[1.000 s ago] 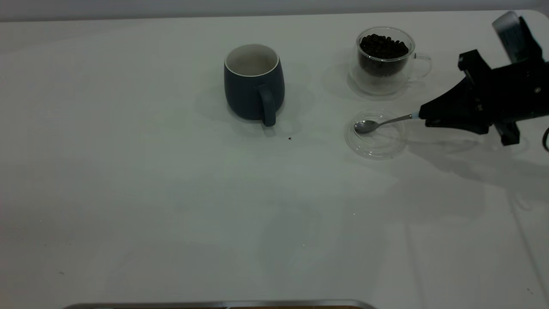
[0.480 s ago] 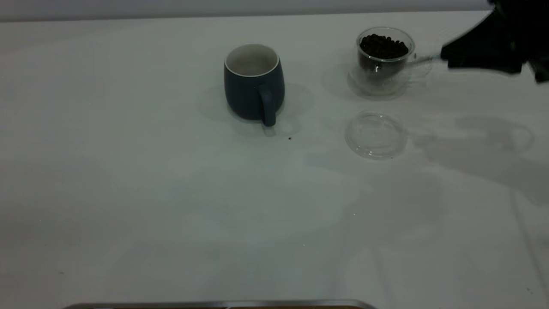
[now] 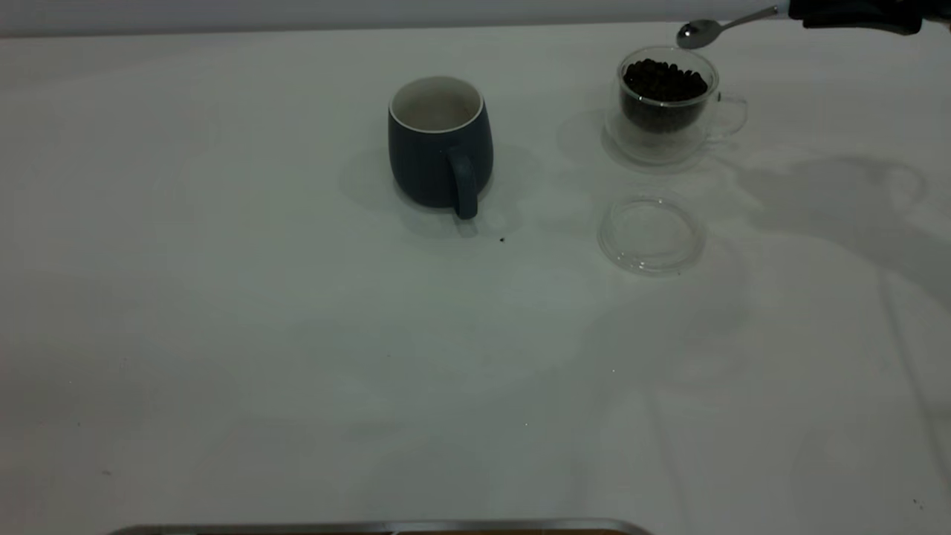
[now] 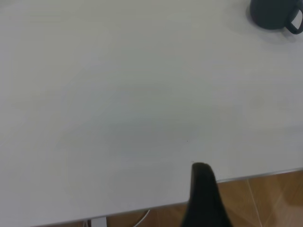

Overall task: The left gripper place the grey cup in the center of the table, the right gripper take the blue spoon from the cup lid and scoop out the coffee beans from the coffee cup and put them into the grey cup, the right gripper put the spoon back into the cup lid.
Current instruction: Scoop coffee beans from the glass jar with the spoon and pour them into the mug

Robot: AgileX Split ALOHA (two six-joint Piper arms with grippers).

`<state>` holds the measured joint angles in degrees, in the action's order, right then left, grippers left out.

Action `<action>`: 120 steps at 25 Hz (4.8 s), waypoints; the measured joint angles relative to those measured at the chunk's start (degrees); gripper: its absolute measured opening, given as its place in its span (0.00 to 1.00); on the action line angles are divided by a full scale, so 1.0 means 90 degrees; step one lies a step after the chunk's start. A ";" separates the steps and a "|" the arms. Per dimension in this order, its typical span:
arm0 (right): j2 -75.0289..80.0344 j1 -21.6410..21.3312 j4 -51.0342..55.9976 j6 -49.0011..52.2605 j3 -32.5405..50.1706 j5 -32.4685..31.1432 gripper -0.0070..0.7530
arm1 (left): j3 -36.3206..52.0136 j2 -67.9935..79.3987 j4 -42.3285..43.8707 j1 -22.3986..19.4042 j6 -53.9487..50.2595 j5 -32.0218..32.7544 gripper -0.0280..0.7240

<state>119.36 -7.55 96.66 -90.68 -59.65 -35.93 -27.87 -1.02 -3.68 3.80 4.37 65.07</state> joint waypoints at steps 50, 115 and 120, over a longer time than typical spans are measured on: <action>0.2196 -0.0509 0.0659 0.0742 -0.0697 -0.2414 0.14 | 0.0000 0.0000 0.0000 0.0000 -0.0003 0.0000 0.82; 0.2202 0.1970 0.0598 0.0372 -0.2024 -0.1913 0.14 | 0.0000 0.0000 0.0000 0.0000 0.0000 0.0000 0.82; 0.2202 0.1977 0.0503 -0.1425 -0.2036 -0.1894 0.14 | 0.0000 0.0000 0.0000 0.0000 0.0000 0.0000 0.82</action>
<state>139.18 10.24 101.19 -103.51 -77.97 -52.97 -27.87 -1.02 -3.68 3.80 4.37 65.07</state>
